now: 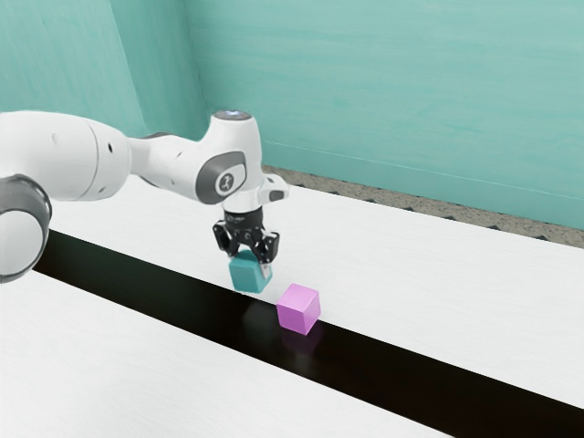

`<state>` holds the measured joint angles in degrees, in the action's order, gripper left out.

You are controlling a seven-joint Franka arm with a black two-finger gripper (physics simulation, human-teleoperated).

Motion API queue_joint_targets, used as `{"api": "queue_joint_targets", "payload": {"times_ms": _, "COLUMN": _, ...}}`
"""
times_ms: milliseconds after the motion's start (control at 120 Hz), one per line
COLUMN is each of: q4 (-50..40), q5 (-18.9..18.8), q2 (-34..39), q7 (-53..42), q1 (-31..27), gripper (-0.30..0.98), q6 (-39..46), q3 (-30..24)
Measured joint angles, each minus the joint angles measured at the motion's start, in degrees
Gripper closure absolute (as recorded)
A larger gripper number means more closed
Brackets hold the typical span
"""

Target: Pick up the blue block with one arm, and put the blue block on the table with one arm

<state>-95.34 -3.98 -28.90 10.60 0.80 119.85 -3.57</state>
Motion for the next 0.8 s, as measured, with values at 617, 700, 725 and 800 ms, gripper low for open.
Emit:
{"api": "queue_joint_targets", "payload": {"times_ms": 617, "q4": -0.66, "q5": 0.97, "q2": 6.17, "q7": -0.7, "q1": -0.84, "gripper": 0.03, "q6": -1.27, "q3": -0.64}}
{"api": "queue_joint_targets", "payload": {"times_ms": 700, "q4": -1.03, "q5": 0.96, "q2": 6.7, "q7": -0.78, "q1": -1.1, "gripper": 0.02, "q6": -1.65, "q3": -0.85}}
{"api": "queue_joint_targets", "payload": {"times_ms": 725, "q4": -1.09, "q5": 0.96, "q2": 6.96, "q7": -0.8, "q1": -1.13, "gripper": 0.02, "q6": -1.83, "q3": -0.91}}
{"api": "queue_joint_targets", "payload": {"times_ms": 800, "q4": -1.16, "q5": 0.97, "q2": 7.38, "q7": -0.87, "q1": -1.05, "gripper": 0.01, "q6": -2.22, "q3": -0.98}}
